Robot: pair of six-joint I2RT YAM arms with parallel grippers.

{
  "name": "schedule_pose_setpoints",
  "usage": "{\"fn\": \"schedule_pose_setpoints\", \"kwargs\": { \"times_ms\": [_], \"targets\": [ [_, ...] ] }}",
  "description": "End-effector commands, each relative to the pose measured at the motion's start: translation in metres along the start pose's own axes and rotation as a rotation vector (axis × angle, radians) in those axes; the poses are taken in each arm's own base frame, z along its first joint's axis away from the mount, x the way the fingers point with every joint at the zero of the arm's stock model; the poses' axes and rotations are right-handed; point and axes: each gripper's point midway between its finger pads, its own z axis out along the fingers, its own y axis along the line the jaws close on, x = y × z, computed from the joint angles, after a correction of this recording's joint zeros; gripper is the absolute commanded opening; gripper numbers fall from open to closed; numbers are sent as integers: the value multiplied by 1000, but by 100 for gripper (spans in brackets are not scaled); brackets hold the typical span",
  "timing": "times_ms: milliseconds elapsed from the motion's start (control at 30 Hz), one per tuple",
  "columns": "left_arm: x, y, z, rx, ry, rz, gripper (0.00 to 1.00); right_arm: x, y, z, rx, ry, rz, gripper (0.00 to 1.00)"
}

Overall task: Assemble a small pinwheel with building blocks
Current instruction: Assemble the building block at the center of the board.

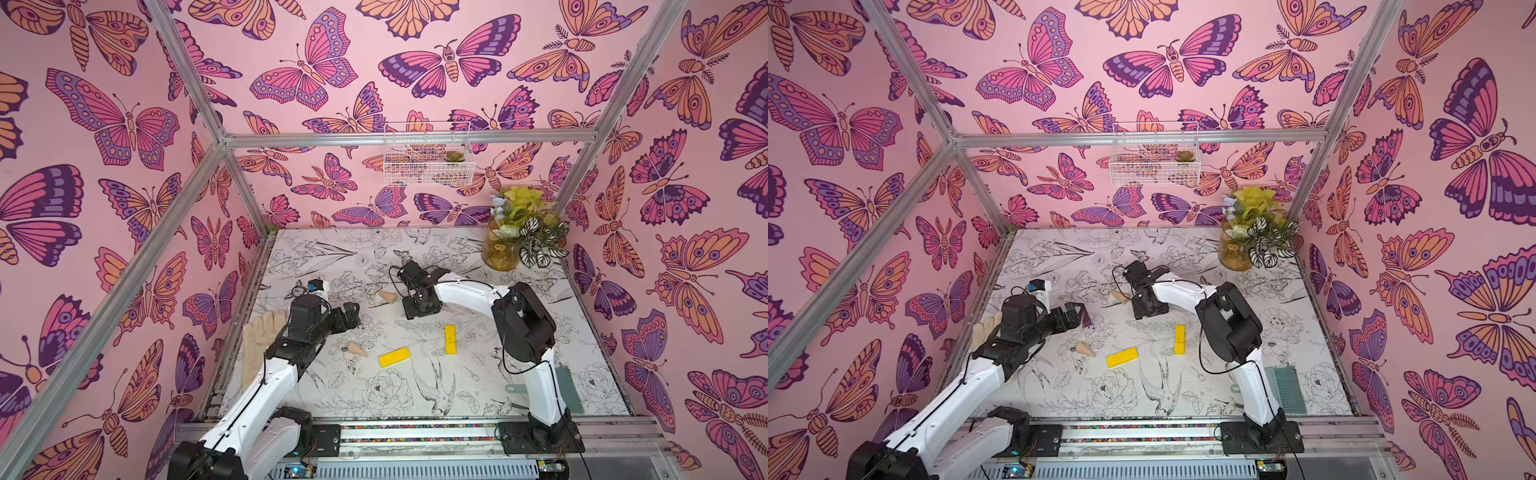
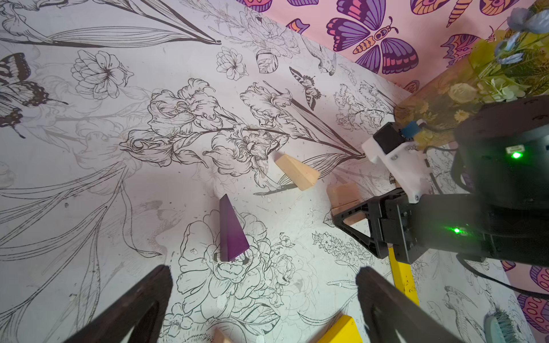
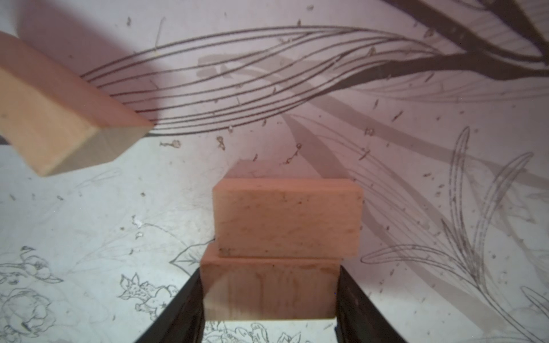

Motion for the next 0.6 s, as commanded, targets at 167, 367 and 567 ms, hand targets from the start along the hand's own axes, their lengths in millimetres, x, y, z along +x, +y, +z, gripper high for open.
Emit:
{"fn": "schedule_pose_setpoints", "kwargs": {
  "times_ms": [167,367,567],
  "targets": [
    [8,2,0,-3,12,-9,100,13,-8,10,52,59,-27,57],
    [7,2,-2,-2,5,-2,100,11,-9,9,60,60,-27,67],
    [7,3,-3,-4,3,-2,100,8,-7,8,61,57,-25,74]
  ]
}}
